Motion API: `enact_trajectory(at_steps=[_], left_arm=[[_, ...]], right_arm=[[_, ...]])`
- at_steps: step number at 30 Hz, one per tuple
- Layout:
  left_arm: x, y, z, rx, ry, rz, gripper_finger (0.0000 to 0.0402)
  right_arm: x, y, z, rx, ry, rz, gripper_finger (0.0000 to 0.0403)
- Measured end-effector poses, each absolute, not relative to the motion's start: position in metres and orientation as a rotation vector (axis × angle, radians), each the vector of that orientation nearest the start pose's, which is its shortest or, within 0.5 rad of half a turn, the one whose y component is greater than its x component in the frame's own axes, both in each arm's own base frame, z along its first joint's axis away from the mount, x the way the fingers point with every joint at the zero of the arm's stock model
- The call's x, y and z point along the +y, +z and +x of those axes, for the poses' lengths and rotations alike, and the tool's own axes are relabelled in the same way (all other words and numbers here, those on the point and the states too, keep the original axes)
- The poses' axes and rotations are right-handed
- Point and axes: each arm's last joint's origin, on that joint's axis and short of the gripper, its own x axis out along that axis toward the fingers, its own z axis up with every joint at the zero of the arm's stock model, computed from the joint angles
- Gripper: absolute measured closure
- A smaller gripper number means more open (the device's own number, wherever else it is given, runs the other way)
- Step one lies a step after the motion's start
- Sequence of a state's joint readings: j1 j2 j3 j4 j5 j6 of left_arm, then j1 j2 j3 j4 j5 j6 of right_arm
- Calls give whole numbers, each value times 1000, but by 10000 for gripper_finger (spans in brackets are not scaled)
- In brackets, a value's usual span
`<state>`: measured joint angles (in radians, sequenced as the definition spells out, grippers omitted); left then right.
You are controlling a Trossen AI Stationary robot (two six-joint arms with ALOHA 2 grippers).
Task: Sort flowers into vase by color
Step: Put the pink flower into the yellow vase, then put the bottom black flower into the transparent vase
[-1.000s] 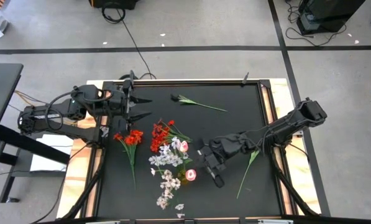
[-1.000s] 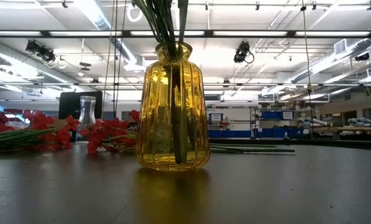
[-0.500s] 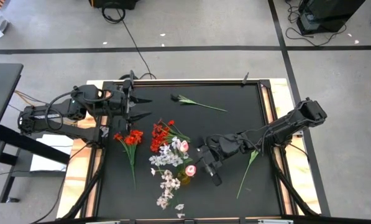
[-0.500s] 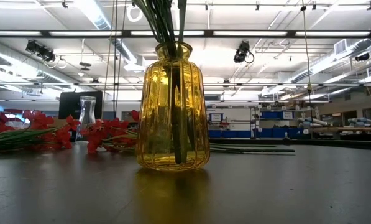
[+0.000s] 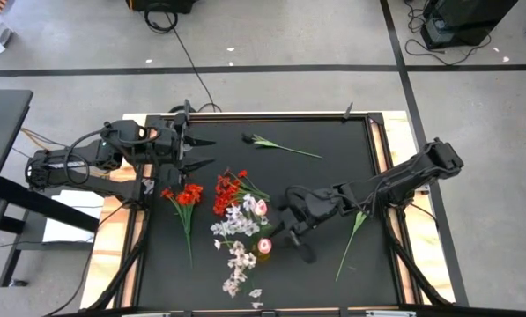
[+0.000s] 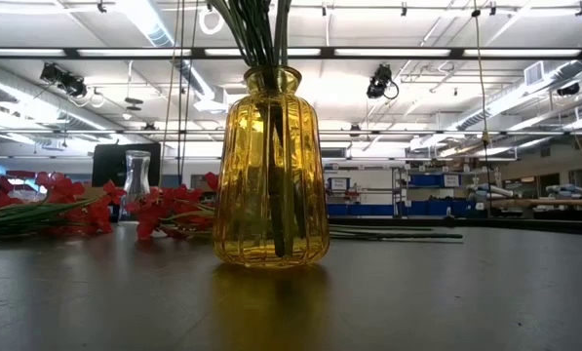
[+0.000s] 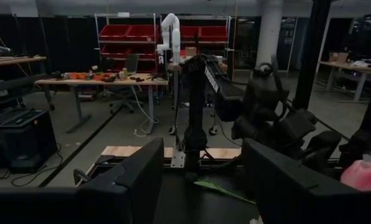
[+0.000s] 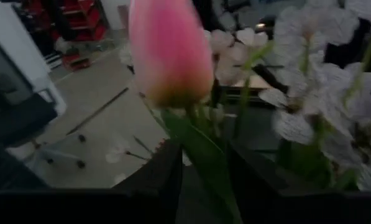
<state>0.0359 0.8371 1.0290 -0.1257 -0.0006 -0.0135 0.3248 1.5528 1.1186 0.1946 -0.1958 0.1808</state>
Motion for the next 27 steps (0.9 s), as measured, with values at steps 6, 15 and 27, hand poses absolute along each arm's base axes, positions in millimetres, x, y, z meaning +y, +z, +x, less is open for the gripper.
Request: enact_trajectory(at_steps=[6,15,27], left_arm=[[6,412,169,-66,36,-12,180],[6,412,169,-66,36,-12,180],[6,412,169,-66,36,-12,180]], right_arm=[[119,309,334,470,534,176,262],[103,325,325,746,477,214,237],[79,320,284,1220,250,425,229]])
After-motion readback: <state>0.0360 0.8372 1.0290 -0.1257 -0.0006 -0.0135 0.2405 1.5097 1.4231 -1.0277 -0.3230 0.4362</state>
